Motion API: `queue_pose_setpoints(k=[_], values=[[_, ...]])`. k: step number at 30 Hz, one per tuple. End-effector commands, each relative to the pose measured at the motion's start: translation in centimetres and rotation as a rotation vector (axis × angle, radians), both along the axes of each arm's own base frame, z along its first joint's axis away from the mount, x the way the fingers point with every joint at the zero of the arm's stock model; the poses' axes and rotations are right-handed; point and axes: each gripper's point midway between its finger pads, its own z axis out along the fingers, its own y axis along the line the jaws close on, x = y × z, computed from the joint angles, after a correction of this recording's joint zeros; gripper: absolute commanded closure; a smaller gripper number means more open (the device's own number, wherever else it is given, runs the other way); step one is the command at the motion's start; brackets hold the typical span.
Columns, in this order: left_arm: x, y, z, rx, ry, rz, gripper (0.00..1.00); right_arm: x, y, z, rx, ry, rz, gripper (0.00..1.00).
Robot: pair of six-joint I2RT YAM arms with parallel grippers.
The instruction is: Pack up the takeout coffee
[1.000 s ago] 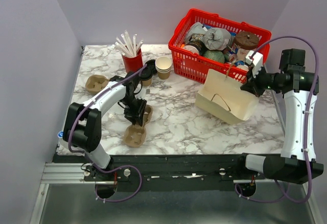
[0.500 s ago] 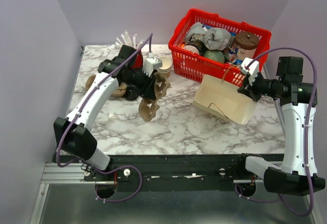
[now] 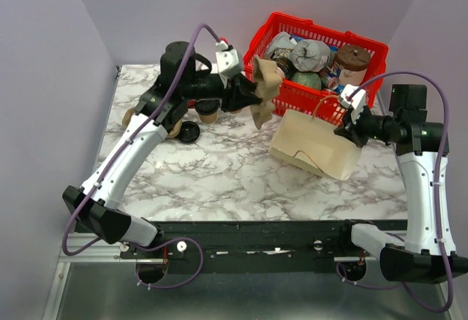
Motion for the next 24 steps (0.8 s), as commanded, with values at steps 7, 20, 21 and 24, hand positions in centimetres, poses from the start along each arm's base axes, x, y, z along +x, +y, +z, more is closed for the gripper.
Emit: queue_pose_setpoints(k=[7,20,21,24], values=[[-6.0,-6.6,5.2,-0.241,-0.372,-0.256,1.00,0.6,0.4,0.6,0.056,0.001,-0.052,0.99],[-6.7,-10.5,0.0,-0.130,-0.461,-0.401,1.00,0.8,1.3,1.6,0.079,-0.006,-0.018,1.00],[-6.7,-10.7,0.0,-0.121,-0.472,-0.410,1.00,0.8,1.3,1.8,0.080,-0.011,-0.016,1.00],[-6.5,-11.0,-2.1,-0.045,-0.486,-0.440,1.00,0.8,1.6,1.9,0.083,-0.013,-0.009,0.99]])
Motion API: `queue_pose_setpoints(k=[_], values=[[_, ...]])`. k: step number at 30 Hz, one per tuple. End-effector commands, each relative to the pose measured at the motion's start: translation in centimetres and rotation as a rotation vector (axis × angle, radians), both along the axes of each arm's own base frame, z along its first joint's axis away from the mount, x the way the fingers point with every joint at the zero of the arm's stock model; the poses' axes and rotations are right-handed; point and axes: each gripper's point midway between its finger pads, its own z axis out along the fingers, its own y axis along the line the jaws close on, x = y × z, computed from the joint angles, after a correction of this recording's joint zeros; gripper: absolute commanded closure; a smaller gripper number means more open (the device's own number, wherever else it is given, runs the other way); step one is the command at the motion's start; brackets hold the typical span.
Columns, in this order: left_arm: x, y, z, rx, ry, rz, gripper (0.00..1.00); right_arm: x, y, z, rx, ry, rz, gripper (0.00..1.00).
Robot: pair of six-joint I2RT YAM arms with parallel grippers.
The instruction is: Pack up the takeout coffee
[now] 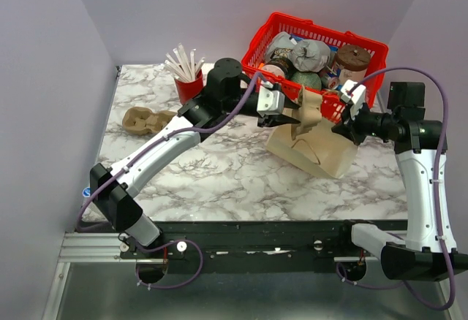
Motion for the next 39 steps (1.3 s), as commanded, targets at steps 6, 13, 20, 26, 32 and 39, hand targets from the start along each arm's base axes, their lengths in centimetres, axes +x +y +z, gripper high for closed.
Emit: queue_pose_setpoints(k=[6,13,20,26,32,39], values=[[-1.2,-0.2,-4.9,0.231,-0.264,-0.110,1.00,0.6,0.9,2.2,0.040,-0.043,-0.010,0.99],[-1.6,0.0,-9.5,0.486,-0.333,-0.155,1.00,0.4,1.3,2.4,0.038,-0.020,0.002,0.99],[-1.0,-0.7,-10.6,0.603,-0.393,-0.155,1.00,0.1,1.9,2.0,0.000,-0.007,0.017,0.99],[-0.4,-1.2,-11.9,0.703,-0.449,-0.132,1.00,0.1,2.5,2.4,0.014,-0.003,-0.012,0.99],[0.1,-1.9,-13.0,0.758,-0.472,-0.100,1.00,-0.5,3.3,2.1,0.064,0.042,-0.023,1.00],[1.2,-2.5,-14.3,0.838,-0.477,0.008,1.00,-0.4,3.1,1.7,0.083,0.068,-0.086,0.99]])
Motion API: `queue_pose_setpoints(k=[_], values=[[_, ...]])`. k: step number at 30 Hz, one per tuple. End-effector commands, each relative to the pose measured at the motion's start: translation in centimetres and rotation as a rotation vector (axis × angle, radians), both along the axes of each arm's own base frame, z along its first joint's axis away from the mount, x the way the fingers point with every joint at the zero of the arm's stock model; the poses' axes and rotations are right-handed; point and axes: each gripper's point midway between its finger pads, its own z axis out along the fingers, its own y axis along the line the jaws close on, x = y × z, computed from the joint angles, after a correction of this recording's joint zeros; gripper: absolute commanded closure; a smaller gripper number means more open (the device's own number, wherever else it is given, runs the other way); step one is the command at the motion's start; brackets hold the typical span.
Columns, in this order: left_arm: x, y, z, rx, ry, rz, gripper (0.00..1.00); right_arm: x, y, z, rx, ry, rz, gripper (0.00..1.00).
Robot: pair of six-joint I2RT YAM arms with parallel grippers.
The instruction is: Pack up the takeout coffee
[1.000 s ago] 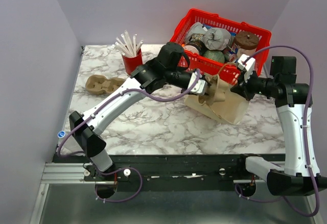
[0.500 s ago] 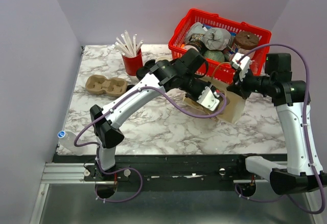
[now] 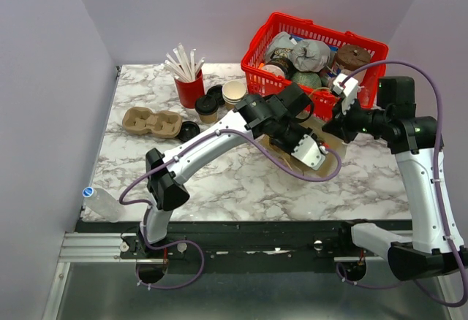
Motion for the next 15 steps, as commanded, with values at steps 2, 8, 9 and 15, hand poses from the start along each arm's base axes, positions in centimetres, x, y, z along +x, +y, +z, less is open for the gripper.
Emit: queue_pose_setpoints(k=[2,8,9,15], values=[[1.8,-0.4,0.1,0.027,-0.113,0.120,1.00,0.0,-0.2,-0.3,0.024,0.024,-0.075,1.00],[1.7,-0.5,-1.8,0.102,-0.168,0.122,1.00,-0.5,0.4,-0.7,0.066,0.071,-0.080,0.99],[1.9,-0.5,-1.4,0.109,-0.183,0.128,1.00,-0.5,0.5,-0.8,0.071,0.077,-0.083,0.99],[2.3,-0.2,-3.6,0.210,-0.212,0.142,1.00,-1.1,1.1,-1.2,0.093,0.120,-0.067,0.99]])
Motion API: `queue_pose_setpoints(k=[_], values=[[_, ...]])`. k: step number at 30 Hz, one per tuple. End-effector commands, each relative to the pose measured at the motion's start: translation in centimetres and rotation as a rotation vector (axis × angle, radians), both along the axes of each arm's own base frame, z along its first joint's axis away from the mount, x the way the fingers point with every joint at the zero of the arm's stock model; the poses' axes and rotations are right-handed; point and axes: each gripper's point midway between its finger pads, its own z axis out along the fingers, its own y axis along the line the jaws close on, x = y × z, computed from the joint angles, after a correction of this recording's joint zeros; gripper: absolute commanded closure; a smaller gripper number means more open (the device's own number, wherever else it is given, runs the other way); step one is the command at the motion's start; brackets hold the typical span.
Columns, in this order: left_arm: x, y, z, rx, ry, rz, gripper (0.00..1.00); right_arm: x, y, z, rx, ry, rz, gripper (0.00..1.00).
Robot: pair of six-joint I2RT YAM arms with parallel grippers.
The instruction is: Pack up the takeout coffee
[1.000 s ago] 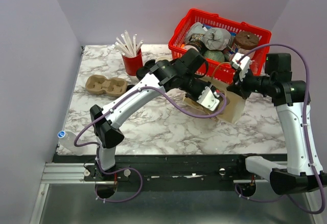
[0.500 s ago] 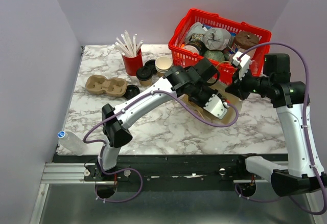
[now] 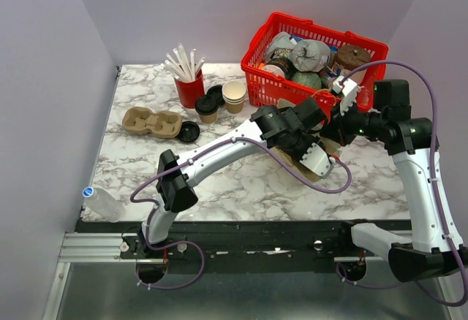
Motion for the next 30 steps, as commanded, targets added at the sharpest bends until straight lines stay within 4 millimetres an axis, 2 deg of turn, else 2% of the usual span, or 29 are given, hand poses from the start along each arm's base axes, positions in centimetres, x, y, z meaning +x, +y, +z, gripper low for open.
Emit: queue_pose_setpoints(k=[1,5,11,16,19,23,25,30], values=[[0.6,0.7,-0.9,0.084,-0.056,0.036,1.00,-0.6,0.8,0.2,0.034,0.015,0.024,0.99],[0.6,0.7,-1.3,0.088,-0.054,0.032,1.00,-1.1,1.0,-0.4,0.028,0.042,0.056,0.99],[0.4,0.8,-2.7,0.121,-0.035,0.022,0.98,-1.0,1.4,0.1,0.047,0.013,0.074,0.99],[0.7,0.5,-3.9,0.131,-0.063,-0.001,1.00,-2.9,2.8,-0.1,0.097,0.037,0.207,0.99],[1.6,0.4,-4.7,0.155,-0.121,0.024,1.00,-3.6,3.2,-0.4,0.118,0.056,0.236,0.99],[1.7,-0.1,-5.1,0.120,-0.107,0.058,1.00,-4.5,3.4,-0.3,0.129,0.052,0.276,0.99],[1.6,-0.6,-5.2,0.073,-0.102,0.063,0.85,-4.9,3.4,-0.8,0.121,0.056,0.304,0.99],[1.3,-0.9,-6.0,0.050,-0.088,0.048,0.75,-5.2,3.5,-1.8,0.118,0.098,0.331,0.99]])
